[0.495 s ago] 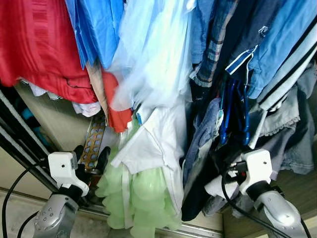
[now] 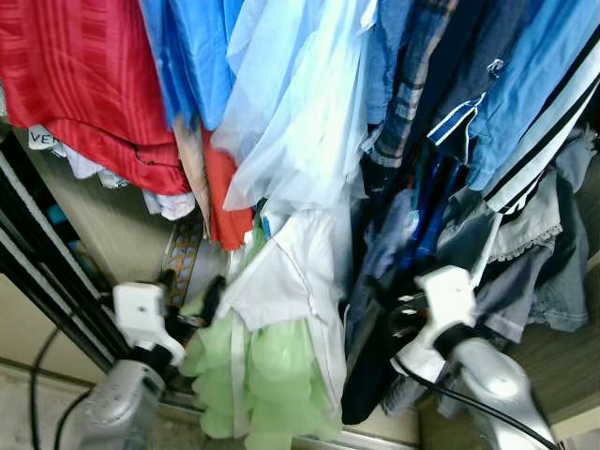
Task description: Clean up the room
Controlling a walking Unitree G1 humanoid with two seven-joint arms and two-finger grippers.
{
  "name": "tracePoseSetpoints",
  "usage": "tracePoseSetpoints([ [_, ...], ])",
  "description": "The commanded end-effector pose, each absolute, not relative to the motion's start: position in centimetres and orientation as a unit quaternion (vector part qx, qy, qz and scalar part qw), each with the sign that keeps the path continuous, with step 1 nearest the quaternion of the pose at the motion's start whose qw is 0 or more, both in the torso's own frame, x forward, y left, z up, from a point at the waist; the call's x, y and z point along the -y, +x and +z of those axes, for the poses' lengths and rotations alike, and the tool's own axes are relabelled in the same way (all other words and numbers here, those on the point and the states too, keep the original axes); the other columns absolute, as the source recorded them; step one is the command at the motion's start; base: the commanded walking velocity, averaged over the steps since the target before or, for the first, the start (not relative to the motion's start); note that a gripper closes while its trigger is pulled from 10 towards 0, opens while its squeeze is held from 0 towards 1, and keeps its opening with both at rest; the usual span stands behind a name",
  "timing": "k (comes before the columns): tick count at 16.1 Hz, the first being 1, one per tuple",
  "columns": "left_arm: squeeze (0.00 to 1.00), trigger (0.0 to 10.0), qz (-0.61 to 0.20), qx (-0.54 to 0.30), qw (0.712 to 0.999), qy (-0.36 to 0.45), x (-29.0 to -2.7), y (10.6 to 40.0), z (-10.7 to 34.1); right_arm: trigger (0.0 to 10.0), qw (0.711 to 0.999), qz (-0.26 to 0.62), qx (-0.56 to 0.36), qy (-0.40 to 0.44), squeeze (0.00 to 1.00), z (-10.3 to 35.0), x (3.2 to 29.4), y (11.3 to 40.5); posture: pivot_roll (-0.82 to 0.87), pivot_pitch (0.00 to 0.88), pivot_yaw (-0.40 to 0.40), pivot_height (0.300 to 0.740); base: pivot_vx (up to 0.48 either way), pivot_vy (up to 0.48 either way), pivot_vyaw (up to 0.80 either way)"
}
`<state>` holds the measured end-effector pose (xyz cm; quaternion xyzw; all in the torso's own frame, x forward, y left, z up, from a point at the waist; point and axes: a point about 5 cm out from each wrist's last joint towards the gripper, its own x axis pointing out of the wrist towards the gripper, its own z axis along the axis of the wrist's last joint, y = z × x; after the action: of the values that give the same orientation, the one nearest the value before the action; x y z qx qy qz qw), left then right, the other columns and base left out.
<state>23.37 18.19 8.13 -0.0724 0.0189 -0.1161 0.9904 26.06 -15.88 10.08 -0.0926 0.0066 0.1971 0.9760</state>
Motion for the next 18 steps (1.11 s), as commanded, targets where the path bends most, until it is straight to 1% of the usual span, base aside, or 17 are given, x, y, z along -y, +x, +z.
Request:
tracePoseSetpoints([
  [1,0.00,10.0,-0.128,-0.027,0.990,-0.061,-18.0,23.4,7.7,10.0,0.975,0.199,0.001,-0.103,0.00,10.2,15.8,26.5,0.07,0.000,-0.010,0.740,0.000,0.000,0.00],
  [2,0.00,10.0,-0.133,-0.034,0.989,-0.060,-17.8,23.1,7.1,10.0,0.977,0.187,0.002,-0.105,0.00,10.0,15.8,26.7,0.07,0.000,-0.007,0.740,0.000,0.000,0.00],
  [5,0.00,10.0,-0.121,-0.031,0.991,-0.055,-18.1,22.5,6.4,10.0,0.984,0.138,0.018,-0.108,0.00,9.6,17.1,26.4,0.07,0.000,-0.017,0.740,0.000,0.000,0.00],
  [7,0.00,10.0,-0.099,-0.014,0.994,-0.052,-19.0,22.0,6.9,10.0,0.990,0.059,0.031,-0.122,0.00,9.7,18.7,25.2,0.06,0.000,-0.007,0.740,0.000,0.000,0.00],
  [8,0.00,10.0,-0.095,-0.010,0.994,-0.056,-19.1,21.8,7.0,10.0,0.989,0.053,0.031,-0.131,0.00,9.6,18.9,24.6,0.05,0.000,-0.003,0.740,0.000,0.000,0.00],
  [10,0.00,10.0,-0.118,0.005,0.991,-0.059,-17.8,21.0,8.0,10.0,0.990,0.042,0.038,-0.130,0.00,9.8,19.0,23.3,0.04,0.000,0.013,0.740,0.000,0.000,0.00],
  [11,0.00,10.0,-0.126,0.012,0.990,-0.057,-17.3,21.1,8.5,10.0,0.990,0.042,0.053,-0.123,0.00,10.5,18.6,23.2,0.04,0.000,0.019,0.740,0.000,0.000,0.00],
  [13,0.00,10.0,-0.128,0.027,0.990,-0.052,-17.0,21.3,9.1,10.0,0.986,0.039,0.085,-0.136,0.00,11.8,18.0,23.3,0.02,0.000,0.031,0.740,0.000,0.000,0.00],
  [17,0.00,10.0,-0.121,0.040,0.991,-0.046,-17.3,21.2,9.7,10.0,0.986,0.044,0.081,-0.140,0.00,11.6,18.0,22.9,0.02,0.000,0.030,0.740,0.000,0.000,0.00],
  [18,0.00,10.0,-0.132,0.029,0.990,-0.039,-17.1,20.8,9.3,10.0,0.992,0.038,0.039,-0.112,0.00,10.2,18.4,22.4,0.02,0.000,0.029,0.740,0.000,0.000,0.00],
])
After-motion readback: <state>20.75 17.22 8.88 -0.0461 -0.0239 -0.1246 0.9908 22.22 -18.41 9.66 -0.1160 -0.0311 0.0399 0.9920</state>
